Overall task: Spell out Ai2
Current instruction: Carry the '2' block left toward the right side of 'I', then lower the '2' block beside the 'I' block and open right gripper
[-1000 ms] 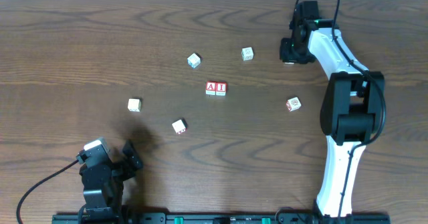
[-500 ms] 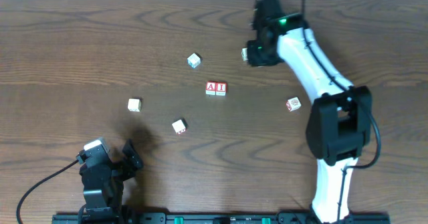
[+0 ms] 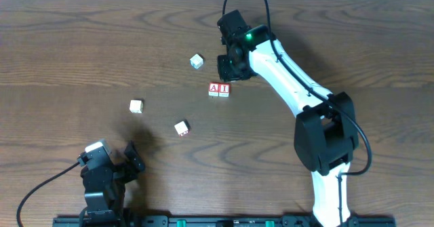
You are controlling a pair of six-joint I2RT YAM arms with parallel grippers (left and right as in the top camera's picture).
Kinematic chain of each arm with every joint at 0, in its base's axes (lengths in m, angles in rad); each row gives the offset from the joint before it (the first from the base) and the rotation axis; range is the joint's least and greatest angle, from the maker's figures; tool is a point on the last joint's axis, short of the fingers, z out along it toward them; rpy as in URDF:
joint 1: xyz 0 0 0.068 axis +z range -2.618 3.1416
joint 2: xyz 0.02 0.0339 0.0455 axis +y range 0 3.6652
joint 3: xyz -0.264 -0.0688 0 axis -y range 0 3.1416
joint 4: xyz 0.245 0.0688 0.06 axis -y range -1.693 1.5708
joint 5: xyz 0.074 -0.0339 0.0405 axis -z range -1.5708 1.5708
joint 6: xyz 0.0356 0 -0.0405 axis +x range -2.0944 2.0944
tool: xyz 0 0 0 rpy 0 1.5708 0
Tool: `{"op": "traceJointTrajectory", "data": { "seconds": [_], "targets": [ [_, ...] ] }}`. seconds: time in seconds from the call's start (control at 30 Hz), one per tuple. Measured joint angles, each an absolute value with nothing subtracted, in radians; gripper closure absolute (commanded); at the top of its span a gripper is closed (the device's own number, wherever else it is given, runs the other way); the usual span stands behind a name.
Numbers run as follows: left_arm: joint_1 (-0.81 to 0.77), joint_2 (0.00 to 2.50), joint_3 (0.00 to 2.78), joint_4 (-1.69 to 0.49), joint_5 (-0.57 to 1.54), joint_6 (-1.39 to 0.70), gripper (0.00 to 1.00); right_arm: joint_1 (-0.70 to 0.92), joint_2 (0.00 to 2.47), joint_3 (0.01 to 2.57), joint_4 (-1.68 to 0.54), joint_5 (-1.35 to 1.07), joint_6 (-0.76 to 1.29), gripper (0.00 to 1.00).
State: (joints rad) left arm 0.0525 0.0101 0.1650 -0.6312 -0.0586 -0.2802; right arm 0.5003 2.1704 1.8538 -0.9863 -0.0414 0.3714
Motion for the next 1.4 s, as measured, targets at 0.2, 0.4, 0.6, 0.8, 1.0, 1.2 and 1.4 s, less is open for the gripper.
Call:
{"op": "traceJointTrajectory", "data": {
  "seconds": [0.2,0.4,0.6,0.8,1.0,1.2,1.4],
  "targets": [
    [0.053,0.01,0.165,-0.631,-0.058,-0.28,0.05,0.575,1.956,1.594,-0.682,0.094,0.402,0.98],
    [0.052,0.01,0.165,-0.631,-0.059,-0.28,0.05,0.626,1.692,1.32,-0.574,0.148,0.485,0.98],
    [0.052,0.01,0.165,-0.631,-0.059,-0.28,0.05,0.554,1.643,1.137,-0.558,0.145,0.577,0.98],
    [0.052,0.01,0.165,-0.631,-0.059,-0.28,0.05,0.54,1.694,1.144,-0.591,0.109,0.603,0.98],
    [0.052,0.01,0.165,-0.631,-0.059,-0.28,0.05,0.533,1.83,1.267,-0.697,0.083,0.616,0.98],
    [0.052,0.01,0.165,-0.631,-0.059,-0.28,0.05,0.533,1.927,1.404,-0.741,0.078,0.608,0.98],
    [0.052,0.01,0.165,-0.631,-0.059,-0.28,0.05,0.532,1.974,1.408,-0.735,0.085,0.577,0.98]
  ]
}}
